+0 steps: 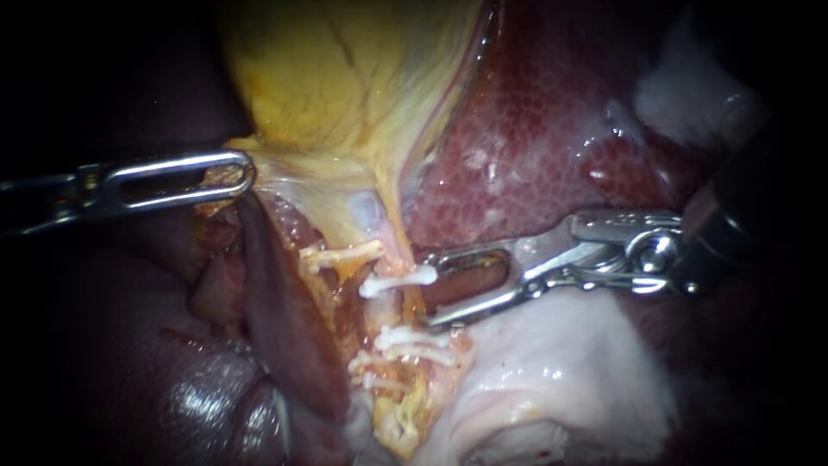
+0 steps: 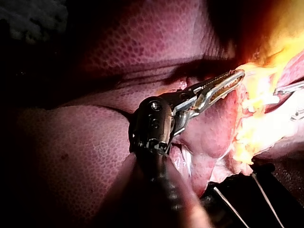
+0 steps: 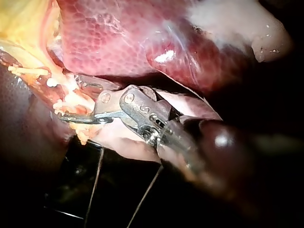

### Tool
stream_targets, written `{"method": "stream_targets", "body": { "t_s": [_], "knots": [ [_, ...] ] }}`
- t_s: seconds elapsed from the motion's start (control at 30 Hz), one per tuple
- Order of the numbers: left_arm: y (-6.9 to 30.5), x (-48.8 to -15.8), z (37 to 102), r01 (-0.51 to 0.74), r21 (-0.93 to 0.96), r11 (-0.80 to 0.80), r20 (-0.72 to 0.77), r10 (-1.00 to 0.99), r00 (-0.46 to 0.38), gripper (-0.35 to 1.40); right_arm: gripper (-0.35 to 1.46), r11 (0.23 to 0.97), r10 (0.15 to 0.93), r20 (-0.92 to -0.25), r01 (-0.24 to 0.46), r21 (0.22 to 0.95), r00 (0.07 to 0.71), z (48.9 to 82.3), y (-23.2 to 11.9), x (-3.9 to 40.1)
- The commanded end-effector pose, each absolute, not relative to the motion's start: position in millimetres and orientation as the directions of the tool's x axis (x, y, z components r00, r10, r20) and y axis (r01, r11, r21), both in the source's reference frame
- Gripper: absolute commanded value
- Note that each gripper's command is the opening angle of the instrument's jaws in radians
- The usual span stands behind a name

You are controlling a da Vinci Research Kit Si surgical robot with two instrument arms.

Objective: Going back third clip right tube

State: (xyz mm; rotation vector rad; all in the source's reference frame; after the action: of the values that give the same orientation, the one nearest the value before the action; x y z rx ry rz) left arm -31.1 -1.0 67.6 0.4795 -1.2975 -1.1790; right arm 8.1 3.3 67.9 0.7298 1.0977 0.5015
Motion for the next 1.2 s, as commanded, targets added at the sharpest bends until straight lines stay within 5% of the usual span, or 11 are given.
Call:
{"method": "stream_targets", "body": {
  "t_s": [0.03, 0.4, 0.9, 1.2],
  "knots": [
    [-1.1, -31.2, 67.8, 0.396, 0.831, 0.391, 0.48, -0.863, -0.157, -0.35, 0.6, 0.677, 0.684, -0.623, -0.013, 0.736, 0.379, 67.0, 3.7, 7.6],
    [-1.9, -32.6, 68.9, 0.402, 0.826, 0.396, 0.489, -0.858, -0.16, -0.35, 0.59, 0.725, 0.646, -0.684, 0.007, 0.688, 0.338, 60.0, 5.6, 4.1],
    [-3.7, -42.1, 73.5, 0.371, 0.82, 0.435, 0.501, -0.86, -0.099, -0.35, 0.6, 0.735, 0.635, -0.694, 0.009, 0.678, 0.339, 60.1, 5.1, 4.3],
    [-3.8, -42.5, 73.8, 0.371, 0.82, 0.437, 0.5, -0.861, -0.092, -0.35, 0.6, 0.735, 0.635, -0.694, 0.01, 0.678, 0.339, 59.9, 5.0, 4.3]
  ]
}}
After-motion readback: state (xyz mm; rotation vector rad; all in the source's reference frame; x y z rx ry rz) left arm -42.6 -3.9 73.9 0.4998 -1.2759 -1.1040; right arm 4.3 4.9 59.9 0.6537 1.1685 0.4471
